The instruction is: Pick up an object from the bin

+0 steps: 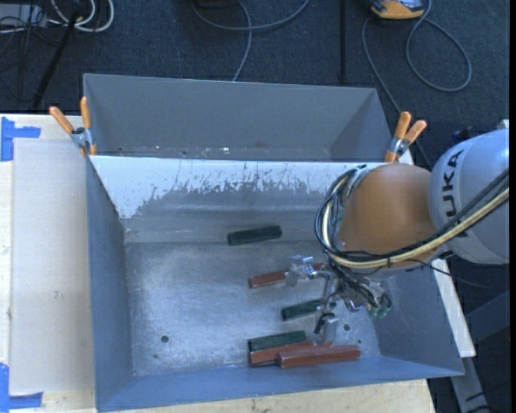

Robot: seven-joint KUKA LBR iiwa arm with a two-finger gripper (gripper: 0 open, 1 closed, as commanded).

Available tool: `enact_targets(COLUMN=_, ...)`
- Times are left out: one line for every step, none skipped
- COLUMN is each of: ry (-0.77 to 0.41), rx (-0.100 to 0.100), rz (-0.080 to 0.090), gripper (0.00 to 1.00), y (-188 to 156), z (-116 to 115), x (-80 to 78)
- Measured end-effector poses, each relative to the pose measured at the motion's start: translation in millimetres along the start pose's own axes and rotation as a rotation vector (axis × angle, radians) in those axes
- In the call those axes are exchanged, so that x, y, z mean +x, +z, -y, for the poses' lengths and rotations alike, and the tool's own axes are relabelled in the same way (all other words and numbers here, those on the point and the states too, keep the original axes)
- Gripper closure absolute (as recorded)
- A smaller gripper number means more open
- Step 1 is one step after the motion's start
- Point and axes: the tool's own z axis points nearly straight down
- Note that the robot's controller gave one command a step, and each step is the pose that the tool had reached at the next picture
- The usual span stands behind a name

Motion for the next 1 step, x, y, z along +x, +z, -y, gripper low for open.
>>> enact_targets(ry=-0.136, rx=-0.005, rz=0.001, gripper=0.00, y=40.3, z=37.5, x=-12.9)
